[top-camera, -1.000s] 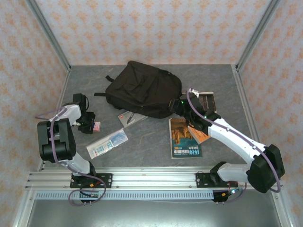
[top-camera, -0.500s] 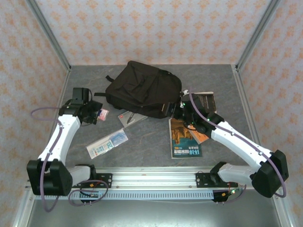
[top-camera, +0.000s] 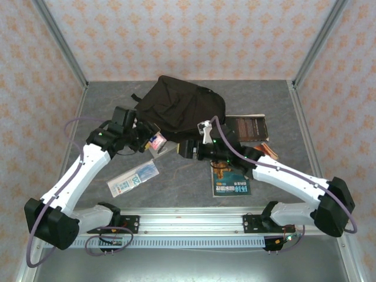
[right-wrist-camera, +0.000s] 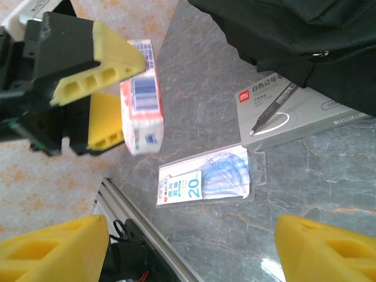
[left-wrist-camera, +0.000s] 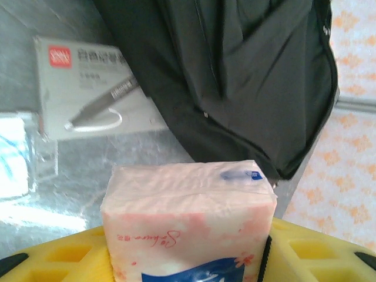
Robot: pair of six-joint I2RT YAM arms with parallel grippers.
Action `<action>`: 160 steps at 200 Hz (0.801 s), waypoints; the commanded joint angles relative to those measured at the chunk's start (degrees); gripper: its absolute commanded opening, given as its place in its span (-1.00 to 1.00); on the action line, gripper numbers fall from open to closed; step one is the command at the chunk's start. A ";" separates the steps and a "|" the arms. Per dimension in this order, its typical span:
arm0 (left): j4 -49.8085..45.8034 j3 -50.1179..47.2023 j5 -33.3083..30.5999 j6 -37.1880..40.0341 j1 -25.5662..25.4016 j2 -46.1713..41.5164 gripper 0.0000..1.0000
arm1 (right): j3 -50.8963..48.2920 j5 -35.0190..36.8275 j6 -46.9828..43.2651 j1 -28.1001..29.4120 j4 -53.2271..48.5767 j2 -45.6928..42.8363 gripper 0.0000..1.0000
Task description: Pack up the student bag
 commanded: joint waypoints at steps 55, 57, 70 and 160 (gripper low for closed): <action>2.17 2.17 -2.02 -7.07 -6.33 0.61 0.07 | -0.39 0.06 1.36 1.81 16.19 7.66 0.69; 2.08 2.19 -2.07 -7.02 -6.42 0.75 0.07 | -0.37 0.06 1.38 1.80 16.29 7.88 0.69; 2.32 2.23 -1.92 -7.34 -6.98 1.04 0.07 | 0.14 0.24 1.36 2.01 16.49 8.97 0.67; 3.16 2.23 -2.19 -8.29 -9.44 2.05 0.05 | 1.12 -2.16 4.75 2.06 22.47 13.67 -0.10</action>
